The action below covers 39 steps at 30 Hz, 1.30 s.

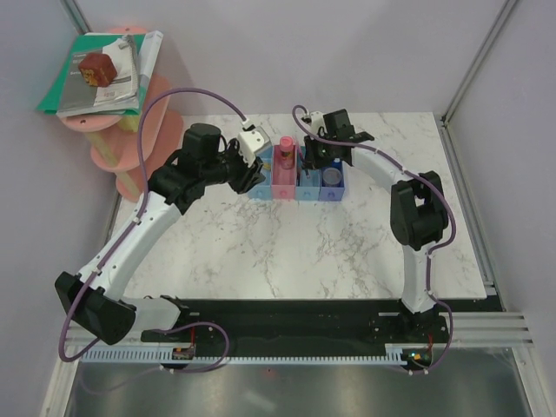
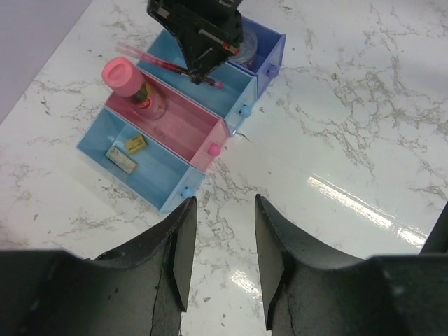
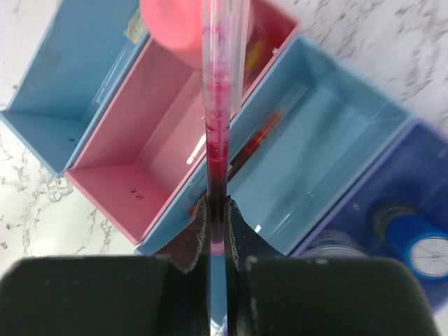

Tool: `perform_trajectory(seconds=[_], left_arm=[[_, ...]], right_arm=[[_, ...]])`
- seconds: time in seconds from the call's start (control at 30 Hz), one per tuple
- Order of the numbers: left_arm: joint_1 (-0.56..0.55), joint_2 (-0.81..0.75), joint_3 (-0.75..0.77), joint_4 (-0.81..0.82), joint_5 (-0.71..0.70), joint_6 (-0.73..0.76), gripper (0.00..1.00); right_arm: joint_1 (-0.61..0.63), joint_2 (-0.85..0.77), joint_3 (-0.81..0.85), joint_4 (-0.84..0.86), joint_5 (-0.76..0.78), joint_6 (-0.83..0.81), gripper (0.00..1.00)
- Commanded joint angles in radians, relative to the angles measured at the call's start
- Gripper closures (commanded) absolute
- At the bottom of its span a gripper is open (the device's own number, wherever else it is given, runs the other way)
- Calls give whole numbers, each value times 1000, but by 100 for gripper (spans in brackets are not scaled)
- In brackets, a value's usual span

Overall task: Sort the stationery into containers
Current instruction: Place the pen in the storage box, then reset both arms

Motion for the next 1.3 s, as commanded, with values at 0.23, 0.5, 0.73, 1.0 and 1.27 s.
perform_trajectory(seconds=[0.23, 0.5, 0.73, 1.0, 1.27], left_arm=[[24, -21, 54, 27, 14, 62, 55], [26, -11, 77, 27, 16, 72, 55], [26, -7, 75, 30, 7, 49, 54], [81, 4, 135, 38, -48, -131, 33], [176, -111, 103, -61, -96, -185, 0]], right_arm=[[15, -42, -119, 80, -6, 41, 100], [12, -77, -165, 91, 8, 40, 62], [8, -125, -130, 68, 37, 0, 19], [11, -249, 82, -223, 98, -184, 2], [9, -579, 44, -589, 291, -279, 2]])
